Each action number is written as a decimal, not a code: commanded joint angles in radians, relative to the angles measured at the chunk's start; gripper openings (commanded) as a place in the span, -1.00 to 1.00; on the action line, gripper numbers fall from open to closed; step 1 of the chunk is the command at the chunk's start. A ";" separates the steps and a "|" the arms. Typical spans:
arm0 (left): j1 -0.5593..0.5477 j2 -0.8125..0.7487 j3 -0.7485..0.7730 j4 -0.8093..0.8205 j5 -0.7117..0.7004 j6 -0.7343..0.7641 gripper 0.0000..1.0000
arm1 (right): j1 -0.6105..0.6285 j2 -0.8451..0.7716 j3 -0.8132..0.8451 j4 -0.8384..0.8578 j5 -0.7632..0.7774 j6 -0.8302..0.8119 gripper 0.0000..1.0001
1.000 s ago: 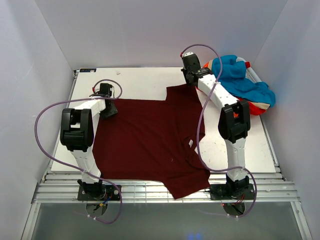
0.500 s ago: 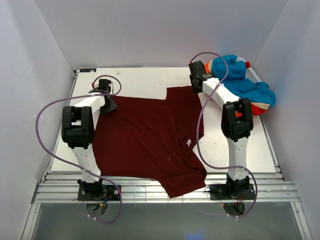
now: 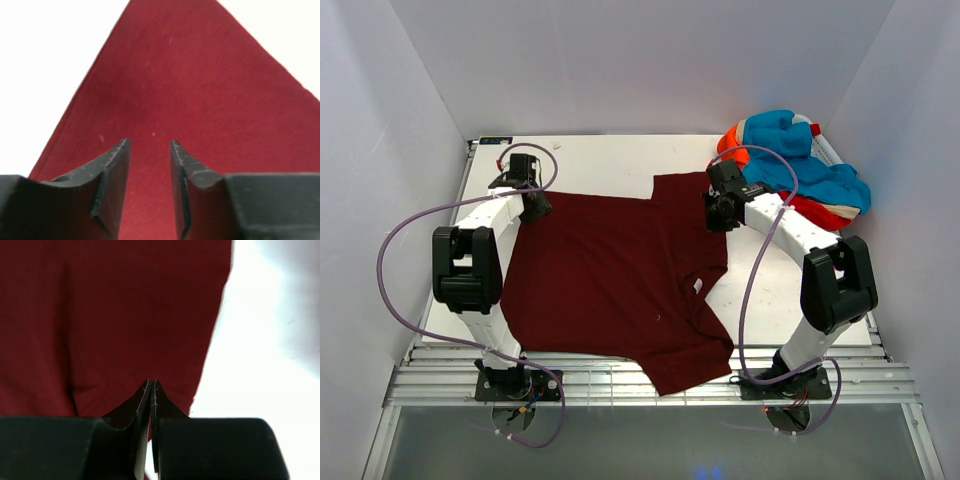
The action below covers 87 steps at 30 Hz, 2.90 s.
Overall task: Fold and stack the t-shirts
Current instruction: Flatten the tshirt out
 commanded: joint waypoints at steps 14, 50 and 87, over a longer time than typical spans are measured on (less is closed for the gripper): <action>0.005 0.111 -0.124 -0.011 0.094 0.006 -0.42 | 0.017 0.154 -0.097 -0.104 -0.021 0.117 -0.85; 0.013 -0.069 -0.233 -0.024 -0.001 0.020 -0.32 | 0.000 0.349 0.419 -0.227 0.274 -0.057 -0.79; 0.029 0.306 0.370 0.056 -0.282 0.248 -0.12 | -0.199 0.816 0.957 0.167 -0.232 -0.117 0.29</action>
